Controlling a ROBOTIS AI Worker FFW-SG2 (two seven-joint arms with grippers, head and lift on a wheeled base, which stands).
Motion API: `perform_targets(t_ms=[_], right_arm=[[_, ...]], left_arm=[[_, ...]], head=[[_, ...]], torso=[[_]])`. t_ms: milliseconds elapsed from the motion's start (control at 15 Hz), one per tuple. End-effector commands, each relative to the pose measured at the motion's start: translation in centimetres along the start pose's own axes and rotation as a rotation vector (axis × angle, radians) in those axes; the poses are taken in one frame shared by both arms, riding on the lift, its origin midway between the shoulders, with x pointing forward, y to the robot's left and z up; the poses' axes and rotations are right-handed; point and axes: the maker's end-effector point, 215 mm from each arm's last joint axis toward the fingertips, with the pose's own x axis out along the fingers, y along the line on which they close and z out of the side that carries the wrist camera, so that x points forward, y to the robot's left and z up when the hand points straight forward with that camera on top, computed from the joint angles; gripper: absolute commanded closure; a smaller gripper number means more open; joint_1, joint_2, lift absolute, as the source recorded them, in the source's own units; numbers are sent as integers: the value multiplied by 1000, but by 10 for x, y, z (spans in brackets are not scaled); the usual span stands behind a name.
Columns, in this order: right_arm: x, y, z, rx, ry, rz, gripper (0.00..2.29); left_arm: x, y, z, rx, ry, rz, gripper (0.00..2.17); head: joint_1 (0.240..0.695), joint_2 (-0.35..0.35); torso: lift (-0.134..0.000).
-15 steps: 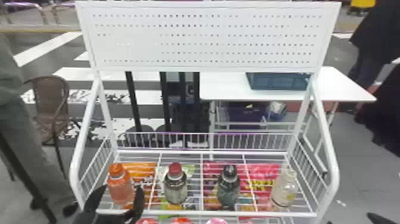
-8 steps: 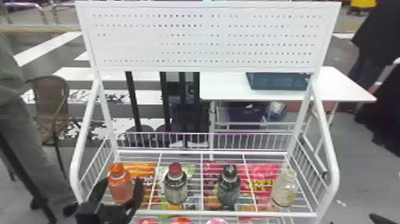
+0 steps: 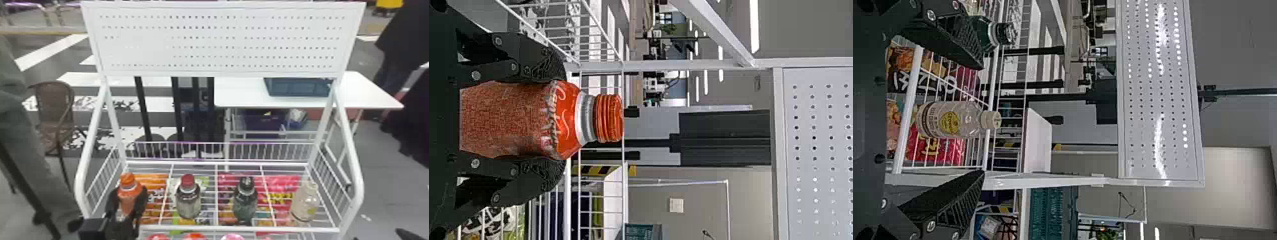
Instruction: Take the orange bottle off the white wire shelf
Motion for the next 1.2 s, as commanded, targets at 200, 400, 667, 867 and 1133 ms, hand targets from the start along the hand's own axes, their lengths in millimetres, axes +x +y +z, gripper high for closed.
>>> perform_targets(t_ms=[200,400,667,867,1133], right_arm=[[1,0,-1,2,0,2,151],[2,0,0,0,-1,5,151],[2,0,1,28,-8,6,151],[3,2,3,30,-13,10,151],[4,2,6,25,-18,12,151]], left_arm=[[-28,-9,48,-12,-44,-12,873],[-53,-15,74,-1,-20,-26,866],[-95,-16,109,27,3,-35,863],[-123,-13,122,56,15,-36,863],[-153,-14,123,70,40,-41,863]], head=[[499,0],[499,0],[499,0],[499,0],[499,0]], torso=[[0],[0],[0],[0],[0]])
